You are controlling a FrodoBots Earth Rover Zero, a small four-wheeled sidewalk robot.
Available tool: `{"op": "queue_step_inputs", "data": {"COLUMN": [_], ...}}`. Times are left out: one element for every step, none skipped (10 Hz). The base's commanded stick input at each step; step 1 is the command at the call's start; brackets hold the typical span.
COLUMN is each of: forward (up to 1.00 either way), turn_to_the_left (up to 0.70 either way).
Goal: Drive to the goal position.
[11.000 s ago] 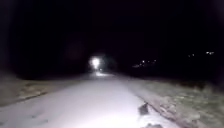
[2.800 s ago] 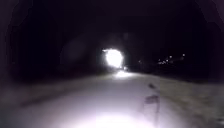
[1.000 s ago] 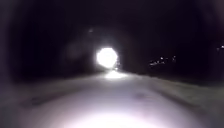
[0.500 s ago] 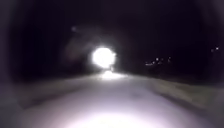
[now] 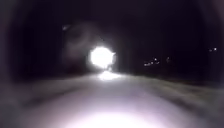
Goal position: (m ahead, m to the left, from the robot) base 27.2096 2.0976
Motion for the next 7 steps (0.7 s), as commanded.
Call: {"op": "queue_step_inputs", "data": {"forward": [1.00, 1.00, 1.00, 1.00, 1.00, 1.00, 1.00], "turn_to_the_left": [0.00, 0.00, 0.00, 0.00, 0.00, 0.00, 0.00]}}
